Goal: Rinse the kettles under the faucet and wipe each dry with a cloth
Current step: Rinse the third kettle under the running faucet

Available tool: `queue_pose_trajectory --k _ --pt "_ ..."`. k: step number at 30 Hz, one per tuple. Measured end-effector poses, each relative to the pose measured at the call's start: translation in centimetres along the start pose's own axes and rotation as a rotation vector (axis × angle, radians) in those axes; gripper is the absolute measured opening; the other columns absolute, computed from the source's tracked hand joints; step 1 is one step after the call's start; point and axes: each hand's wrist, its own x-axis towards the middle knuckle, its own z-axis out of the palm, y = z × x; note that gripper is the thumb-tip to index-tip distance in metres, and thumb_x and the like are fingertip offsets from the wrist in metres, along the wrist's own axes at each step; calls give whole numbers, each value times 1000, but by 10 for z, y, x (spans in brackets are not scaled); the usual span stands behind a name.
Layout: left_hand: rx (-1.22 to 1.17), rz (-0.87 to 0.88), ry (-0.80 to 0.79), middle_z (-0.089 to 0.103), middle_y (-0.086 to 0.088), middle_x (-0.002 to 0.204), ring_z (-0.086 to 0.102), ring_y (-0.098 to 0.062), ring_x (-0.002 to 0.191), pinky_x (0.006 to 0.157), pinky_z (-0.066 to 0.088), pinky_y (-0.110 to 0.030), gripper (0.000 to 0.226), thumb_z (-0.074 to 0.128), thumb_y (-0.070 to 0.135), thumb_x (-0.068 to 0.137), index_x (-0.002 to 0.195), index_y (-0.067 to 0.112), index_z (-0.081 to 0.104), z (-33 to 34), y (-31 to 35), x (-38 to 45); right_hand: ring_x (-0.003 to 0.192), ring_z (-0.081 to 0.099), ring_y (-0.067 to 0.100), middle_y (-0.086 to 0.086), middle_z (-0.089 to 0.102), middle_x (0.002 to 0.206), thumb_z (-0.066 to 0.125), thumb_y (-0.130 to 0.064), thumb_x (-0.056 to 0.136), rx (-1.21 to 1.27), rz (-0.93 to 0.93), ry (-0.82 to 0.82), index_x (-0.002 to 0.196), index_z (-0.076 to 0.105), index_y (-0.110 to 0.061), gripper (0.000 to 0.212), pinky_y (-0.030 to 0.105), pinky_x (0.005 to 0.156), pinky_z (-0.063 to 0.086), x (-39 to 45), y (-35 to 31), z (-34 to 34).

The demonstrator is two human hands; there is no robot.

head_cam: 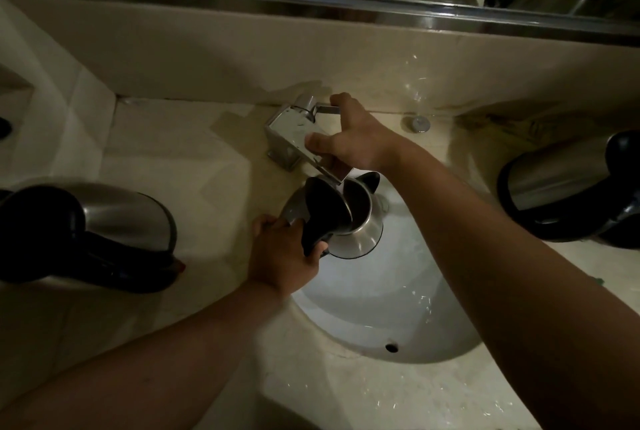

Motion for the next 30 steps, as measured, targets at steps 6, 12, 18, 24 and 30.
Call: queue_pose_trajectory --k 6,12,18,24,30 --pt "5 -18 -16 66 -4 69 63 -28 70 89 36 -40 32 64 50 76 77 18 63 0 0 0 140 44 29 9 29 164 75 -40 91 10 1 26 161 17 -12 95 41 111 46 -1 1 3" --pt "-51 6 -11 65 2 64 64 -25 74 85 35 -39 26 68 46 75 69 22 61 -1 0 1 108 66 20 4 63 128 78 -42 87 -80 -25 177 146 48 -11 73 29 90 54 -11 -3 3" --pt "19 76 -48 61 6 58 60 -18 68 82 31 -37 33 55 52 82 66 24 64 -3 -5 0 148 41 26 9 39 161 56 -31 101 -9 -174 490 151 45 -18 53 53 120 35 -87 -2 56" --pt "-57 59 -9 59 4 54 62 -21 68 80 32 -38 26 68 46 70 60 23 62 -8 -2 -1 156 24 34 18 45 159 62 -38 86 -688 -128 381 145 54 -6 68 56 126 21 -159 81 125" --pt "-56 59 13 54 4 52 59 -24 64 78 28 -37 32 86 34 57 59 22 56 -6 2 -4 160 9 23 7 17 172 58 -30 98 -361 -23 159 163 24 -18 75 47 130 16 -162 122 78"
